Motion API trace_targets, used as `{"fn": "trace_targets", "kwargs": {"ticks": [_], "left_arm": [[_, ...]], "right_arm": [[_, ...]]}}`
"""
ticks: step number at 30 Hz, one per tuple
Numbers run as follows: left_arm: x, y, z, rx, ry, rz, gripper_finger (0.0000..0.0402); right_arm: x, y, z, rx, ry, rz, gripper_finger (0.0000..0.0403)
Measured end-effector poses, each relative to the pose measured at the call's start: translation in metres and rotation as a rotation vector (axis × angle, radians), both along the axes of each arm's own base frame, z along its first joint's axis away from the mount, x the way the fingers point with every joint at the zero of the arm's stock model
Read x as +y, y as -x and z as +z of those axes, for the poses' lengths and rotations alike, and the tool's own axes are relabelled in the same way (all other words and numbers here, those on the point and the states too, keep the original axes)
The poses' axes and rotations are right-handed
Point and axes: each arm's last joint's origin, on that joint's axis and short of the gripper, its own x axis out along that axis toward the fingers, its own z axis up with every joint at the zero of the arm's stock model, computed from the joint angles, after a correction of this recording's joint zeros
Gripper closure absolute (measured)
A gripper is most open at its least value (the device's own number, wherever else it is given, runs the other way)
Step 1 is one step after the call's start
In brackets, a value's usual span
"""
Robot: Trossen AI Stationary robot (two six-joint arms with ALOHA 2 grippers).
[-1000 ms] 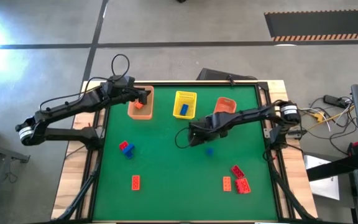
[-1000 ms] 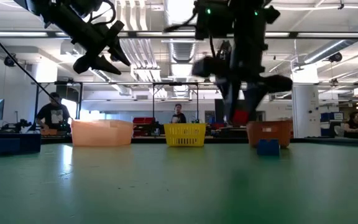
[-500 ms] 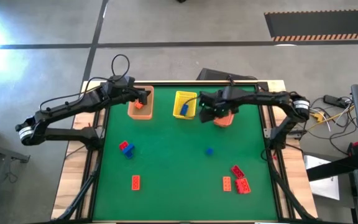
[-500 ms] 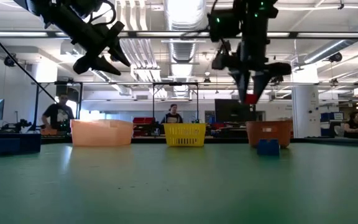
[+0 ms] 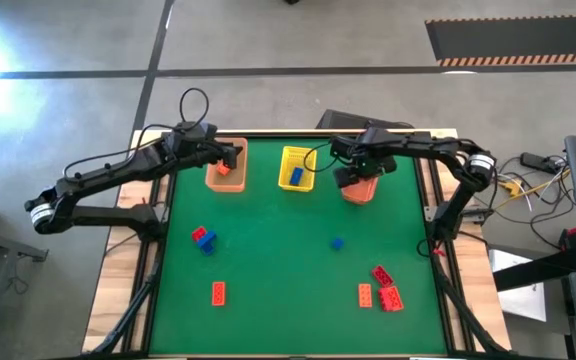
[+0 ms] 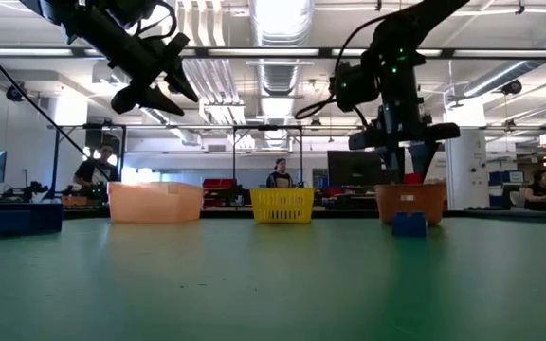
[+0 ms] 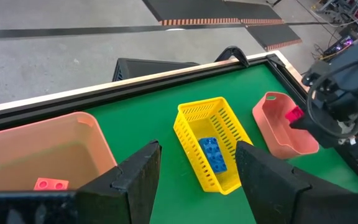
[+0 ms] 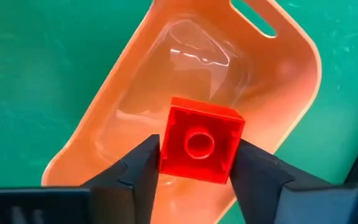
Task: Sort & place blocks by color
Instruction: Put the red game piece into the orange bin, then put the orange game piece into the light orange bin
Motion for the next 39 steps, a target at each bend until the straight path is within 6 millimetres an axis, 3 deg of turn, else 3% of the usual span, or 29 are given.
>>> {"fn": "trace_targets", "kwargs": {"ticks": [6,12,17,28,34,39], "left_arm": [[0.000,0.000,-0.001,0.002,0.001,0.000,0.0210],[-0.001,0.000,-0.002,-0.016,0.045,-0.003,0.0210],[-0.008,-0.004,-0.004,-0.049,0.132,-0.048,0.0210],[-0.046,-0.022,-0.005,-0.056,0.196,-0.243,0.0210],[-0.066,-0.027,-0.005,-0.090,0.292,-0.288,0.0210],[-0.089,-0.032,-0.005,-0.130,0.443,-0.310,0.0210]], "right_arm": [[0.000,0.001,0.003,-0.012,0.014,-0.001,0.0163],[0.009,0.000,0.013,-0.049,0.013,0.007,0.0140],[0.029,-0.002,0.034,-0.136,0.024,0.025,0.0147],[0.097,-0.001,0.086,-0.404,0.167,0.080,0.0180],[0.126,0.000,0.094,-0.453,0.247,0.105,0.0190],[0.132,0.000,0.094,-0.445,0.280,0.149,0.0196]]}}
